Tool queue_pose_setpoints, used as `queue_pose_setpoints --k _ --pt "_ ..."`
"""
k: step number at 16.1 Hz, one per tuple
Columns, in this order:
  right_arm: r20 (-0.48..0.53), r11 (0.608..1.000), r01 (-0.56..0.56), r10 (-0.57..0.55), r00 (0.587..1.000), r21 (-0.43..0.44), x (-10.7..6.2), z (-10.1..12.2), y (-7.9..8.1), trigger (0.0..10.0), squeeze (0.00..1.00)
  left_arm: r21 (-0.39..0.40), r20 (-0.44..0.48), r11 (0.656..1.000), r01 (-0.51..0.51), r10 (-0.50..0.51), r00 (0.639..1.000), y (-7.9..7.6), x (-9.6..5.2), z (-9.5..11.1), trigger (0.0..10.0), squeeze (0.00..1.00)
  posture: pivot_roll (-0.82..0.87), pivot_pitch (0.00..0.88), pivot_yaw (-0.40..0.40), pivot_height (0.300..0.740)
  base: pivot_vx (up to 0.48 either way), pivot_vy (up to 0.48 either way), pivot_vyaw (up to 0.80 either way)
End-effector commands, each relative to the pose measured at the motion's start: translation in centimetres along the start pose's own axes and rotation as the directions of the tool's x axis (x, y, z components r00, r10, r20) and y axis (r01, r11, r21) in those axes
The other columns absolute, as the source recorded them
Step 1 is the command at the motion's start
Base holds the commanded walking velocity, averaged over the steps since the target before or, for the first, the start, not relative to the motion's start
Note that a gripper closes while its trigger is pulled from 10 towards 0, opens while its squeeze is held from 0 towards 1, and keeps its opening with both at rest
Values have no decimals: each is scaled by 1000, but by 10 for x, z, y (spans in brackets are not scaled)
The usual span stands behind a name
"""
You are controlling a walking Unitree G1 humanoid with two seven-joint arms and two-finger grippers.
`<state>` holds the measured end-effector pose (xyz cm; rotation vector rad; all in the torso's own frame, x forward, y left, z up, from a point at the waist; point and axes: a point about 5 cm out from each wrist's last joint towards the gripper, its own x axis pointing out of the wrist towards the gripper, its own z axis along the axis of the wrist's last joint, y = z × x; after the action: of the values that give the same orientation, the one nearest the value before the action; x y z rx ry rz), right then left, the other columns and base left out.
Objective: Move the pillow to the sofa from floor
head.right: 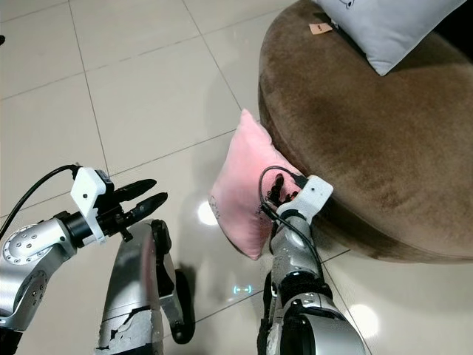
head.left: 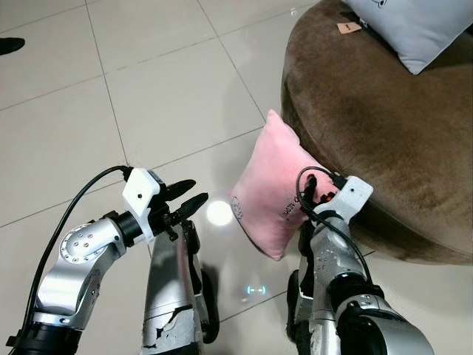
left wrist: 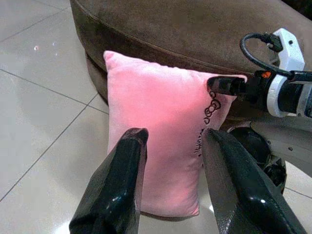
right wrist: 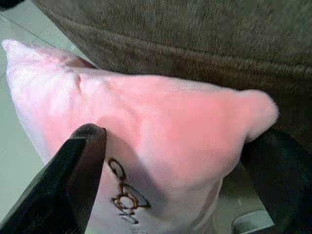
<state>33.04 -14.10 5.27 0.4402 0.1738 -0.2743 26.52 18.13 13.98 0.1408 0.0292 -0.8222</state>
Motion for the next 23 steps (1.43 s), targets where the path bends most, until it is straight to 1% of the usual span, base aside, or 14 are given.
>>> queue_pose_setpoints --k 1,2,3,10,23 --pt "-27 1000 6 -6 1000 -23 -4 -9 1 9490 0 -4 -16 1000 2 -2 1000 1 -6 -2 10000 0 279 339 93 491 0 0 0" --pt "-34 1000 -1 0 999 -16 -4 -11 3 3686 0 -2 -17 1000 5 -5 1000 2 -7 -2 10000 0 279 339 93 491 0 0 0" --pt "-43 1000 -12 11 999 -21 -4 -13 6 0 0 -2 -17 1000 4 -4 1000 3 -7 -2 10000 0 282 339 92 491 0 0 0" --pt "-34 999 -40 40 999 -7 -5 -14 9 0 0 -4 -16 1000 7 -7 1000 2 -7 -2 10000 0 279 337 92 491 0 0 0" --pt "-19 998 -56 57 998 10 -4 -13 8 0 0 -8 -10 1000 11 -11 1000 -5 -4 -3 10000 0 267 333 89 491 0 0 0"
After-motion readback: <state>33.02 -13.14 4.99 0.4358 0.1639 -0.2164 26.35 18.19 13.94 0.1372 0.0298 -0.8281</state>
